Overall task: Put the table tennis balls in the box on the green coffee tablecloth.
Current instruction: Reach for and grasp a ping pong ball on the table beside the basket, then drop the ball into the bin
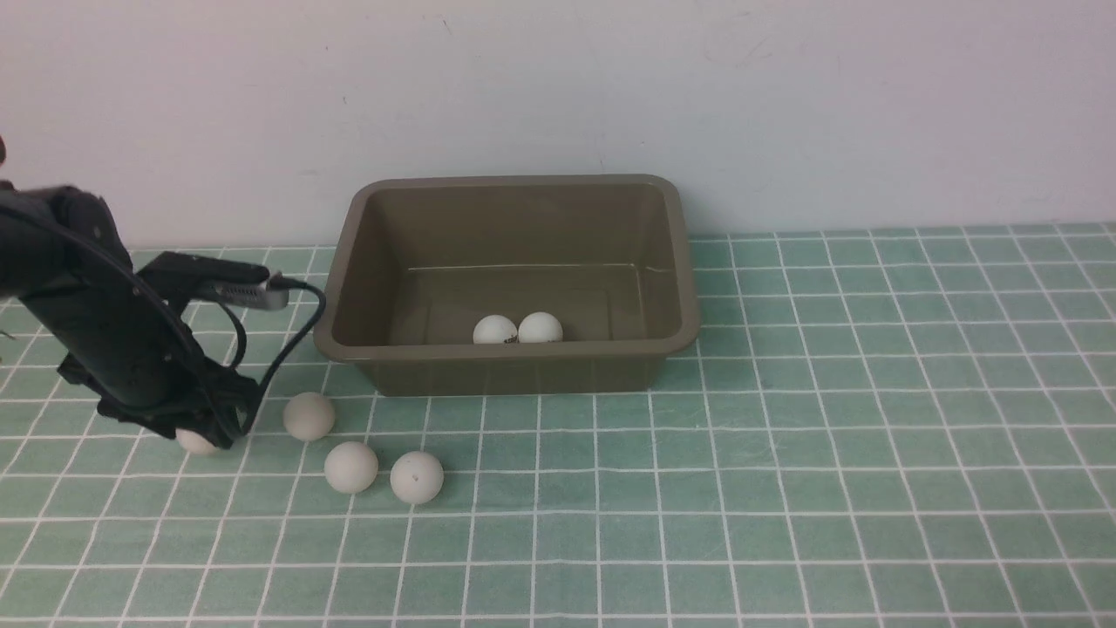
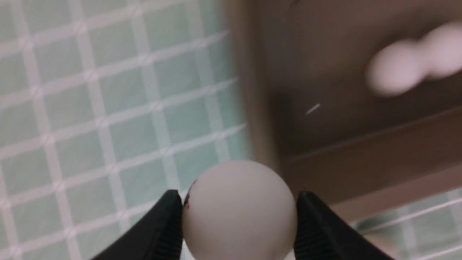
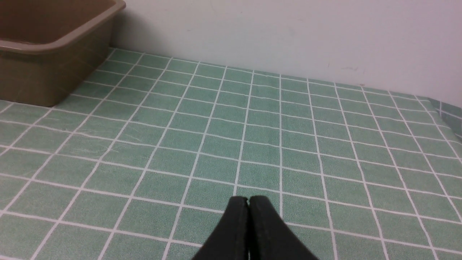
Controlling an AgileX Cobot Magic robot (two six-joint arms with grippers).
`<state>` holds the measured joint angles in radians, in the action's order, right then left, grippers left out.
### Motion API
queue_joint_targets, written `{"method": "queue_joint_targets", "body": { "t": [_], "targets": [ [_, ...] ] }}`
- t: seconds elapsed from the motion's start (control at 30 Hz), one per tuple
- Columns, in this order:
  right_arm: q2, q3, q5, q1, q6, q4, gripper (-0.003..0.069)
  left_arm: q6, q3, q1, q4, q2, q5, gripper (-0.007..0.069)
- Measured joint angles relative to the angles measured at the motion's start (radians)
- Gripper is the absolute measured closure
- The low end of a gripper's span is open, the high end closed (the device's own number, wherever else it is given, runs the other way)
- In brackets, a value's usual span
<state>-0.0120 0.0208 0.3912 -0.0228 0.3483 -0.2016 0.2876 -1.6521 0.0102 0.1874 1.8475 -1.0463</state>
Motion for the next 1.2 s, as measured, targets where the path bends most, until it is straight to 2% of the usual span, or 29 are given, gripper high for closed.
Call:
{"method": "queue_joint_targets", "body": {
  "t": [0.23,0.37,0.6,0.8,0.97,1.2],
  "targets": [
    [0.000,0.000,0.000,0.000,0.000,0.000,0.0676,0.000,-0.086,0.203,0.037,0.114,0.137,0.0272],
    [0.000,0.000,0.000,0.000,0.000,0.000,0.0676,0.000,-0.086,0.238,0.041,0.217,0.167,0.0256],
    [0.000,0.000,0.000,0.000,0.000,0.000,0.0676,-0.005,-0.139,0.239,0.028,0.247,0.136,0.0181],
    [0.000,0.000,0.000,0.000,0.000,0.000,0.0676,-0.029,-0.304,0.230,-0.111,0.222,-0.138,0.0174],
    [0.000,0.000,0.000,0.000,0.000,0.000,0.0676,-0.050,-0.316,0.197,-0.187,0.185,-0.177,0.0174],
    [0.000,0.000,0.000,0.000,0.000,0.000,0.0676,-0.073,-0.212,0.103,-0.150,0.116,-0.182,0.0174]
  ]
}}
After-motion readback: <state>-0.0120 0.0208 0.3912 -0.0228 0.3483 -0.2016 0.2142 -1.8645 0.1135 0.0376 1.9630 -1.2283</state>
